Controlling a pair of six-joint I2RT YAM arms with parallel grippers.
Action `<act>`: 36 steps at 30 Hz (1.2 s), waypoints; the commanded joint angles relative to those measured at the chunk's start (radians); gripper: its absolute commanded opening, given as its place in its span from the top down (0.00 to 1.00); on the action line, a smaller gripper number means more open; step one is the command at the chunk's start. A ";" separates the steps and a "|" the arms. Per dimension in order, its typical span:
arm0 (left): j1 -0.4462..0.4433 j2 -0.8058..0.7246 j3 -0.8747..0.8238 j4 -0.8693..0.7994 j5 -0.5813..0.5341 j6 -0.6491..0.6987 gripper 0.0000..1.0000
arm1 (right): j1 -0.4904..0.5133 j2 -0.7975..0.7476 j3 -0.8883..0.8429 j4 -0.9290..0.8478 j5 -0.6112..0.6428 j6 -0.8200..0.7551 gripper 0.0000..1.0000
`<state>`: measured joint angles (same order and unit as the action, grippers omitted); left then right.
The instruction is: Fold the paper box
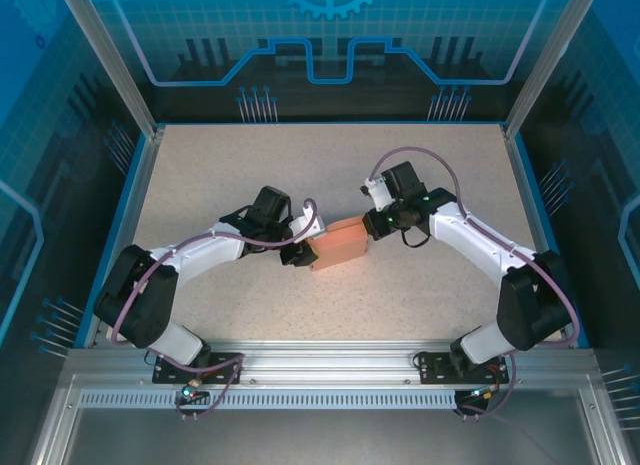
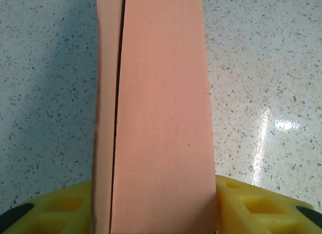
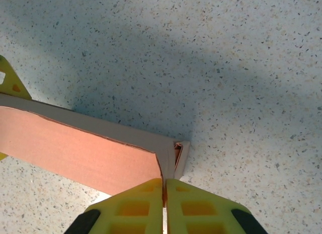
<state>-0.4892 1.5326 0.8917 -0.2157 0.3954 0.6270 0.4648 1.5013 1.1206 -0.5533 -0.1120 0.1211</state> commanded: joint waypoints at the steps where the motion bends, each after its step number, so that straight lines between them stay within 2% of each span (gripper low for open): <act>1: -0.006 0.012 0.027 -0.024 -0.006 -0.019 0.50 | 0.020 0.020 0.030 -0.022 -0.003 0.059 0.91; 36: -0.015 0.005 0.023 -0.007 -0.056 -0.032 0.51 | 0.041 0.003 -0.020 0.007 0.044 0.201 0.92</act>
<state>-0.4995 1.5330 0.8951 -0.2199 0.3649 0.6010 0.4919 1.5116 1.1057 -0.5156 -0.0776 0.3035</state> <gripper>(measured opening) 0.492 0.083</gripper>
